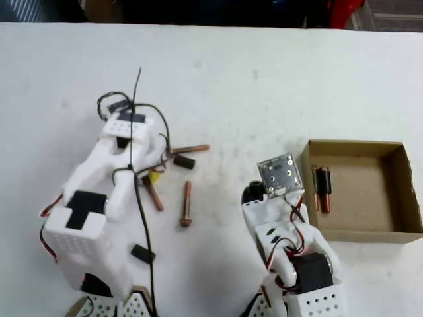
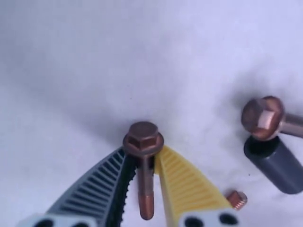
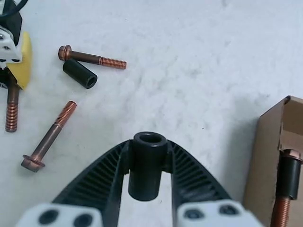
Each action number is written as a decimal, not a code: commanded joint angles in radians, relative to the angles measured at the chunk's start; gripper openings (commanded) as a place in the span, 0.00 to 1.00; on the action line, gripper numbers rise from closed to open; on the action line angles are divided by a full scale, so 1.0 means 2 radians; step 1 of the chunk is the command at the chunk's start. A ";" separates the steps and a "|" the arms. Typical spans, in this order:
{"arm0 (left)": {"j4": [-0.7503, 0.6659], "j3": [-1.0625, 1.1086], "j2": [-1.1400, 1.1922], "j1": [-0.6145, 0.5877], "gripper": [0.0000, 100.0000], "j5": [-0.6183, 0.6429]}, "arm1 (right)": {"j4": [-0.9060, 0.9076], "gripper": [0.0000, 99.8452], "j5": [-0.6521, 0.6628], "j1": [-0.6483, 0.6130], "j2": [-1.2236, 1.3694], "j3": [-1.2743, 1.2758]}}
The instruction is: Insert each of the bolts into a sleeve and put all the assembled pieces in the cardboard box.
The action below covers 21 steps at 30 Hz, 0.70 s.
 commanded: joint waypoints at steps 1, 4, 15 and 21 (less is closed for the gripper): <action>0.041 -0.059 0.034 -0.005 0.08 -0.053 | -0.001 0.02 0.005 0.005 -0.007 -0.005; 0.087 -0.101 0.034 -0.003 0.02 -0.069 | -0.002 0.02 0.005 0.005 -0.007 -0.005; 0.155 -0.198 0.032 -0.003 0.02 -0.070 | -0.003 0.02 0.005 0.002 -0.007 0.004; 0.249 -0.290 0.031 0.003 0.02 -0.107 | -0.038 0.02 0.004 0.001 -0.007 0.022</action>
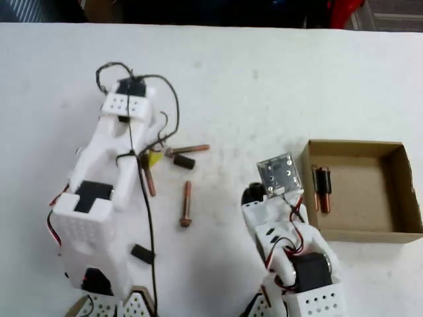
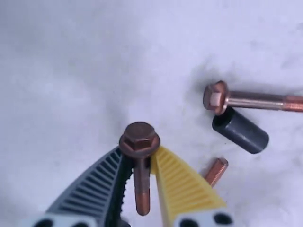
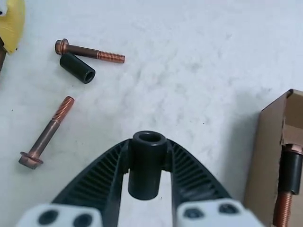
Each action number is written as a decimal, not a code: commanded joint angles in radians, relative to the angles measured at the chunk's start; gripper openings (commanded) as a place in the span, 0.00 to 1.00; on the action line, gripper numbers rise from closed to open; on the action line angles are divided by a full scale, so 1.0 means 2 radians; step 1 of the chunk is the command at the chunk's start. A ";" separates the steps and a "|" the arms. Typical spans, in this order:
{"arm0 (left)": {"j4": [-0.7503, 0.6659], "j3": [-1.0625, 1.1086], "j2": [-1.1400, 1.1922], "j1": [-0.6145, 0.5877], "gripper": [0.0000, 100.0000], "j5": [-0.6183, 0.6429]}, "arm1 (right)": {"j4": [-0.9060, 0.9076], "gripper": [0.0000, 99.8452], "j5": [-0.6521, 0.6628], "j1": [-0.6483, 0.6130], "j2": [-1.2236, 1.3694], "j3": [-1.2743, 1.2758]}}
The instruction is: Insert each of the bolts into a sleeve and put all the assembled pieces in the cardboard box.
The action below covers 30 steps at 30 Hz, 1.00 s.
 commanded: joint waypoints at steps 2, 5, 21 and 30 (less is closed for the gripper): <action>0.090 -0.104 -0.010 0.007 0.02 -0.021 | -0.072 0.02 0.004 0.000 -0.007 0.031; 0.109 -0.127 -0.010 0.009 0.02 -0.021 | -0.112 0.02 0.003 0.000 -0.007 0.049; 0.064 0.006 -0.244 0.064 0.02 -0.052 | -0.201 0.02 0.000 -0.061 -0.003 0.051; -0.009 0.139 -0.394 0.060 0.02 -0.079 | -0.316 0.02 0.000 -0.135 -0.006 0.105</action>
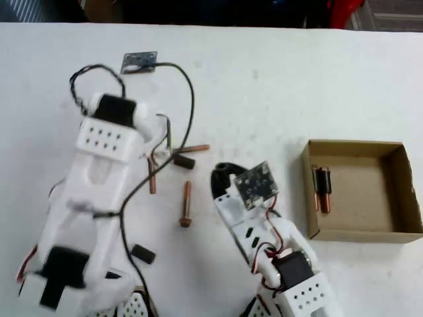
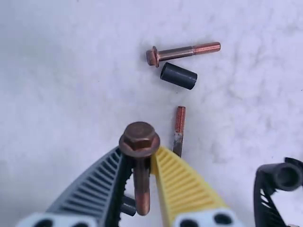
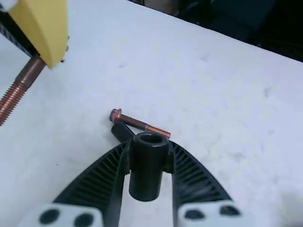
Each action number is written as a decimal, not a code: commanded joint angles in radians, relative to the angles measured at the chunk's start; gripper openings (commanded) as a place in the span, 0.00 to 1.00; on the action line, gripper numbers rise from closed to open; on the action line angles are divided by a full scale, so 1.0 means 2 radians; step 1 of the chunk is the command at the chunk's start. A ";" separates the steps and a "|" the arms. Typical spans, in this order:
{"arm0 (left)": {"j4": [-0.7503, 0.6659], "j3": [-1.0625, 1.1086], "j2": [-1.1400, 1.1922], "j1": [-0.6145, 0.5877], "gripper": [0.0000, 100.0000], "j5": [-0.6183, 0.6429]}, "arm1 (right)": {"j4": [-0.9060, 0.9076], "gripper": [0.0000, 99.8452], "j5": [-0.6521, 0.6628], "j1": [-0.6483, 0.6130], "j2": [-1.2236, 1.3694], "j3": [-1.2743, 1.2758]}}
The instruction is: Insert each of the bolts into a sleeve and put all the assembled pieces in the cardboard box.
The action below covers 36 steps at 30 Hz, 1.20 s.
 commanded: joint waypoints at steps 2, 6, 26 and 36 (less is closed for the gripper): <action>-0.061 0.064 -0.121 -0.003 0.02 -0.008 | -0.065 0.02 0.000 -0.026 -0.007 0.013; -0.105 0.116 -0.188 0.000 0.02 -0.022 | -0.086 0.02 0.000 -0.026 -0.007 0.015; -0.299 0.352 -0.520 0.002 0.02 -0.126 | -0.242 0.02 0.000 -0.086 -0.003 0.077; -0.421 0.459 -0.666 0.023 0.02 -0.128 | -0.221 0.02 0.000 -0.086 -0.005 0.077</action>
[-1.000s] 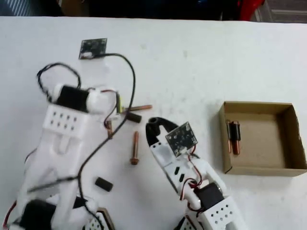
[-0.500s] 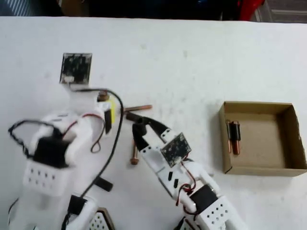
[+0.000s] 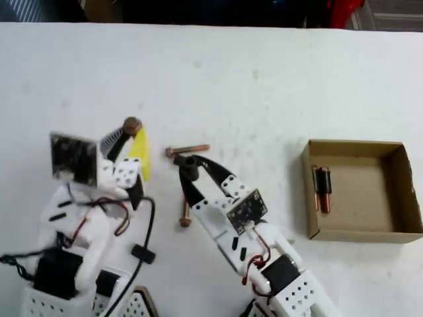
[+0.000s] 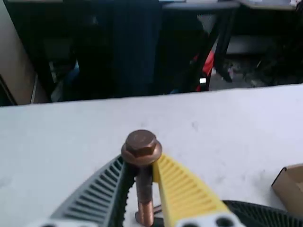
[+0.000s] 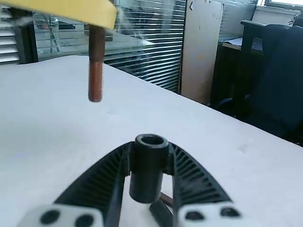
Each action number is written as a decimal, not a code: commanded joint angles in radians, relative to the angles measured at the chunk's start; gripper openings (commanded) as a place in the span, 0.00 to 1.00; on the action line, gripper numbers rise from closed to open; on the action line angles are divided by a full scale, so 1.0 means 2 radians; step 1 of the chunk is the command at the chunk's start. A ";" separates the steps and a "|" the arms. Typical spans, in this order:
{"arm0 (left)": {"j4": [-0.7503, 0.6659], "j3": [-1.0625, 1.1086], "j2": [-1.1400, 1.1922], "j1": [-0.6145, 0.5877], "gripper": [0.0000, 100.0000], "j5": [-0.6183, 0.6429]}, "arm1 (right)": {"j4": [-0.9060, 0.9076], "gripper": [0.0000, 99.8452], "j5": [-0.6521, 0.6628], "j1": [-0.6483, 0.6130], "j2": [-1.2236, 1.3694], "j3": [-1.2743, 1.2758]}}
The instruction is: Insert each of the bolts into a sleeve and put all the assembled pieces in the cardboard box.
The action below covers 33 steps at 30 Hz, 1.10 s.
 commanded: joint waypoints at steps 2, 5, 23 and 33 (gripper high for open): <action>-0.067 0.028 -0.067 0.047 0.02 -0.004 | 0.017 0.02 0.000 -0.003 -0.007 0.004; -0.087 0.042 -0.078 0.077 0.02 -0.005 | 0.017 0.02 0.000 -0.002 -0.008 0.004; -0.172 0.121 -0.080 0.116 0.02 0.010 | 0.013 0.02 0.005 -0.002 -0.008 0.004; -0.169 0.122 -0.080 0.121 0.02 0.011 | 0.013 0.02 0.015 0.000 -0.008 0.002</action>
